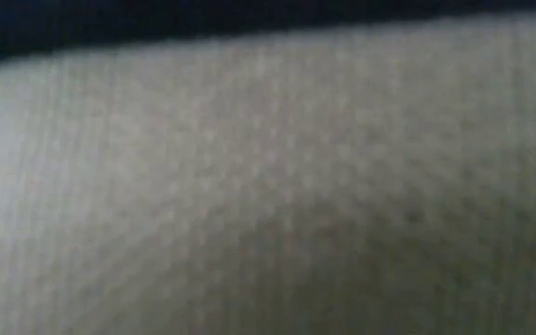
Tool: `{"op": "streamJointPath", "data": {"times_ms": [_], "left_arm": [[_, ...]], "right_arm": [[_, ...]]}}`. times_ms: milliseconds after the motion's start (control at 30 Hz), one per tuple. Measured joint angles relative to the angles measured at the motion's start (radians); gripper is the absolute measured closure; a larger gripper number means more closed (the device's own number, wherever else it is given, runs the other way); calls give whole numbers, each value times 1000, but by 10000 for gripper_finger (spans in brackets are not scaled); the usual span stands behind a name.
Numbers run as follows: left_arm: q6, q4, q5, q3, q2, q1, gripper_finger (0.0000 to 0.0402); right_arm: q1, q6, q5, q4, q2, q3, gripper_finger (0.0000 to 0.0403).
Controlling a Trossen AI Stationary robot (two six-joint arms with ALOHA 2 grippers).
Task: Sort clothes
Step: Put the black shirt into the blue laundry bin
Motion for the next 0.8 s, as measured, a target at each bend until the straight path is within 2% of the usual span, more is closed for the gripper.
{"op": "streamJointPath", "data": {"times_ms": [200,467,800], "left_arm": [[93,0,112,-10,6,-1,157],[84,61,96,-68,14,0,157],[-1,191,96,-263,13,-16,157]], "right_arm": [[0,1,-28,1,-52,0,393],[14,13,-54,-35,-84,0,394],[47,35,-76,-40,-87,0,394]]}}
